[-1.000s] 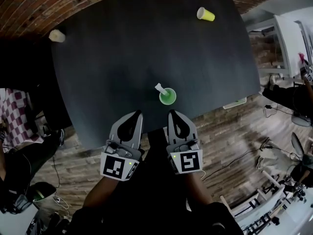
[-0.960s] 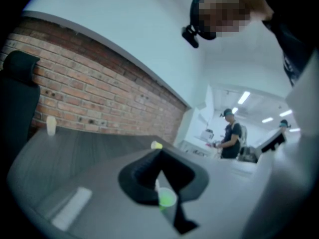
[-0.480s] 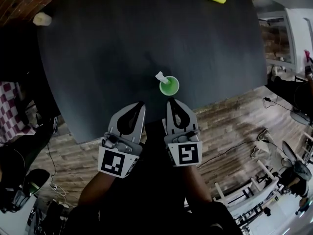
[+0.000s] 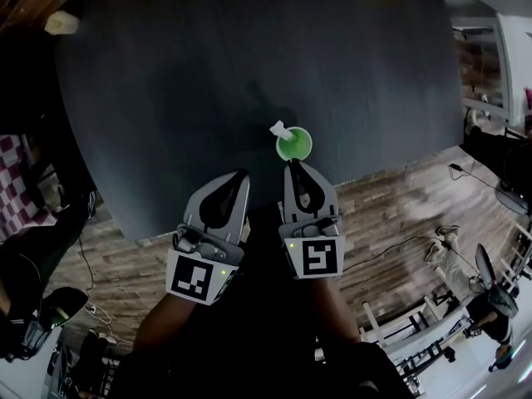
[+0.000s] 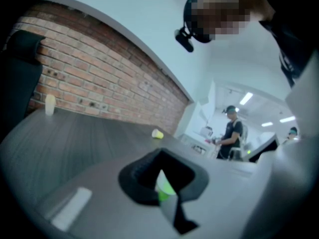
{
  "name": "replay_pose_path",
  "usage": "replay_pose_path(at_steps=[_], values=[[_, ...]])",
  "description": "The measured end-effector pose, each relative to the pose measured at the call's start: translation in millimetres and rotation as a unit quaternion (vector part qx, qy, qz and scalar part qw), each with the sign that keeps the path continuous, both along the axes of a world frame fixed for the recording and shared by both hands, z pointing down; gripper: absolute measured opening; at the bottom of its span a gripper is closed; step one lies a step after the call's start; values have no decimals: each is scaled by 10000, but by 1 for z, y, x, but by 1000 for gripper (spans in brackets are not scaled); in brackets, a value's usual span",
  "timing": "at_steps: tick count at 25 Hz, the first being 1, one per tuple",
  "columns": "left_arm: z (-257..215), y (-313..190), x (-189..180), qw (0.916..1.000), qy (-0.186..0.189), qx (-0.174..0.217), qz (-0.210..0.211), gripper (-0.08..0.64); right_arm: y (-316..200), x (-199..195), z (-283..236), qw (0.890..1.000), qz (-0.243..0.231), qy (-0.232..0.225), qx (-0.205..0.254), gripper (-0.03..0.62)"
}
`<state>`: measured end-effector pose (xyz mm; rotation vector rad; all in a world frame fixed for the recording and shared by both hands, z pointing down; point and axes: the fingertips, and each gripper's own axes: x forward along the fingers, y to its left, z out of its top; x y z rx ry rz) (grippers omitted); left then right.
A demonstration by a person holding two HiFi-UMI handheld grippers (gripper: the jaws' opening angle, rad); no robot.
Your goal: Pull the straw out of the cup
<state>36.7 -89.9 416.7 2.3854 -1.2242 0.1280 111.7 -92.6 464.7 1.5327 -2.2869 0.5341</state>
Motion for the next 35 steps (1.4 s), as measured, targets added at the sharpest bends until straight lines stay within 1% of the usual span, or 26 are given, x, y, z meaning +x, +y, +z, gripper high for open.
replay_pose_path(at_steps=[7, 18, 25, 29, 35], values=[[10, -6, -2, 9999, -15, -126, 2, 5, -6, 0, 13, 9999, -26, 79, -121, 12], [23, -13, -7, 9997, -6, -246, -89, 5, -13, -2, 31, 9992, -125, 215, -316, 64], [27, -14, -7, 9994, 13, -337, -80, 5, -18, -3, 38, 9979, -254, 464, -373, 97], [30, -16, -10, 9993, 11, -369, -95, 5, -23, -4, 42, 9977, -213, 484, -425, 103], [33, -19, -11, 9991, 26, -421, -99, 5, -29, -6, 47, 9964, -324, 653, -424, 110]])
